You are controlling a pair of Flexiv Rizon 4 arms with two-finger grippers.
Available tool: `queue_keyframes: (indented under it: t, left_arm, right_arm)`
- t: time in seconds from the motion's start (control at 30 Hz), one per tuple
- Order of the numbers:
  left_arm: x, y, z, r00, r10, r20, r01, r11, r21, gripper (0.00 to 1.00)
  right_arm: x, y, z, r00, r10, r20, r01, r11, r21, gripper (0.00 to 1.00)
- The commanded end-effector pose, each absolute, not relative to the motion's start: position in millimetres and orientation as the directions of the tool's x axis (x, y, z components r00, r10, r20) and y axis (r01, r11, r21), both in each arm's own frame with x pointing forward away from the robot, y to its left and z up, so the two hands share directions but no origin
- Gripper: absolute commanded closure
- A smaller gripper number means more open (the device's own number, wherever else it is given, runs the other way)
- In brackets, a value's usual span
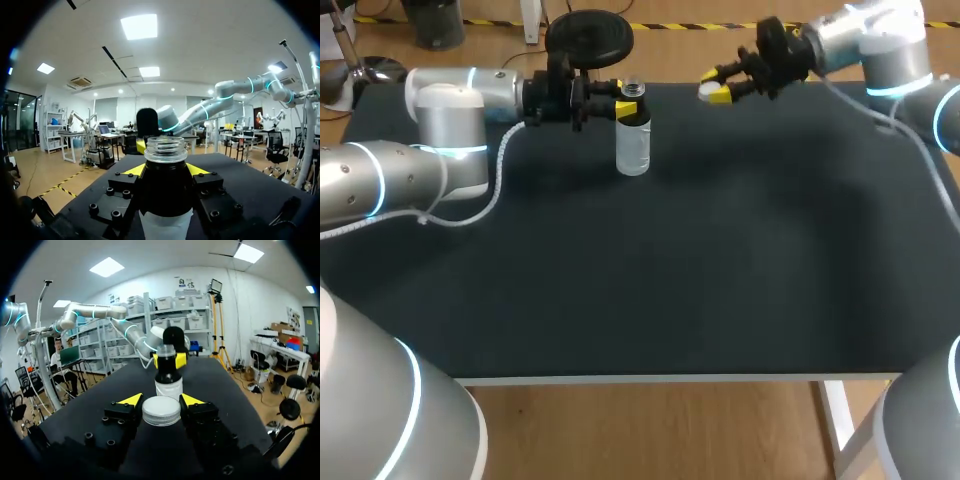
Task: Unscrew the bottle cap
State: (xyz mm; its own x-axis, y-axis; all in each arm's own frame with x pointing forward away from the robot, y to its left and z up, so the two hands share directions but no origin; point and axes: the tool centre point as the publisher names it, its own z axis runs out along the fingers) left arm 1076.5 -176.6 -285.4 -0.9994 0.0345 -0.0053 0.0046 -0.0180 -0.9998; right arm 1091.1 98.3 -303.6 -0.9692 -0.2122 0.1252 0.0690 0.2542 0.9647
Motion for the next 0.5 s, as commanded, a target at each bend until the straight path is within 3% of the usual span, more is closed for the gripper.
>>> queue_keyframes:
  t: [0.03, 0.27, 0.5]
  left_arm:
    - [1077, -177, -286, -0.999, 0.036, -0.006, 0.005, -0.019, -1.000, 1.00]
    - [1077, -177, -286, -0.999, 0.036, -0.006, 0.005, -0.019, -1.000, 1.00]
    - [1077, -177, -286, -0.999, 0.036, -0.006, 0.005, -0.019, -1.000, 1.00]
  right_arm:
    - [1076, 97, -320, -0.991, 0.079, 0.107, 0.125, 0.275, 0.953, 1.00]
    - [1071, 91, -344, -0.977, 0.130, 0.168, 0.199, 0.285, 0.938, 1.00]
    - [1067, 84, -361, -0.947, 0.203, 0.250, 0.316, 0.444, 0.838, 1.00]
